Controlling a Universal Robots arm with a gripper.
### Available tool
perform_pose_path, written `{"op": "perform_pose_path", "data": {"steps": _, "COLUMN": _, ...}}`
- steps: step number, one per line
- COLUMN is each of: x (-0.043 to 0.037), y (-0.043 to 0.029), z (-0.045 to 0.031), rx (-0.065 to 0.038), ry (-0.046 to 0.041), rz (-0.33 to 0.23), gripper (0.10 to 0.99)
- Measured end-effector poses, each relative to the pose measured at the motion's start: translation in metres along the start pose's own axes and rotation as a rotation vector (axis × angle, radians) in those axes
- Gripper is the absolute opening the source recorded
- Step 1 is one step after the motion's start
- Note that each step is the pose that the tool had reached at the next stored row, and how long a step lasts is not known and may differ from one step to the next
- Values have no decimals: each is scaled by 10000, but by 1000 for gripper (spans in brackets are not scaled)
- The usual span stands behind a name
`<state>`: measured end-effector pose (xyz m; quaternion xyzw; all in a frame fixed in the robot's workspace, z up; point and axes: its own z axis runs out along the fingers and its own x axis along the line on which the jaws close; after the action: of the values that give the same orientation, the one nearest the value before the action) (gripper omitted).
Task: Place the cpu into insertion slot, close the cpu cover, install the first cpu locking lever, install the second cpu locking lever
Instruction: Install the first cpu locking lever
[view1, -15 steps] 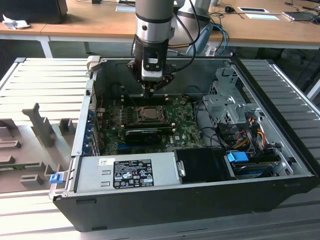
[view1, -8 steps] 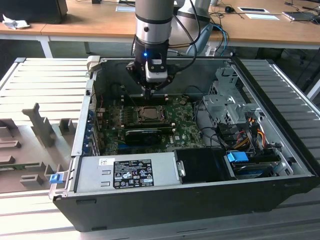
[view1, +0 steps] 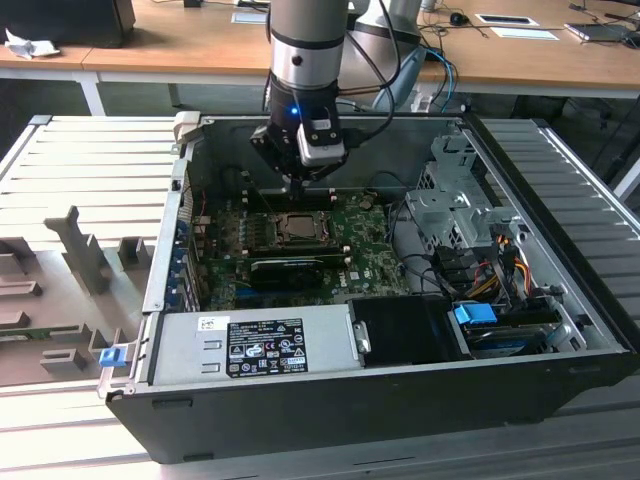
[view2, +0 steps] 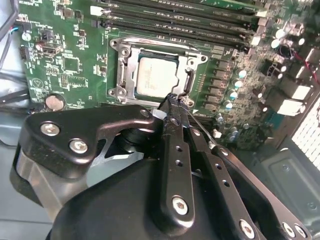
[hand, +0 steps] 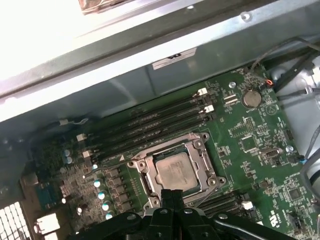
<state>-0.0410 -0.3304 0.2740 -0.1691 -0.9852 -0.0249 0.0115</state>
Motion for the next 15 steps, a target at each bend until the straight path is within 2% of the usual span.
{"op": "perform_pose_path", "data": {"steps": 5, "x": -3, "y": -10, "z": 1, "rx": 16, "ry": 22, "rz": -550, "gripper": 106}}
{"op": "perform_pose_path", "data": {"steps": 11, "x": -4, "y": -13, "z": 5, "rx": 46, "ry": 56, "rz": -1683, "gripper": 106}}
{"op": "perform_pose_path", "data": {"steps": 12, "x": -5, "y": -15, "z": 6, "rx": 24, "ry": -51, "rz": -1881, "gripper": 106}}
{"op": "perform_pose_path", "data": {"steps": 15, "x": -6, "y": -18, "z": 10, "rx": -36, "ry": -287, "rz": -2122, "gripper": 106}}
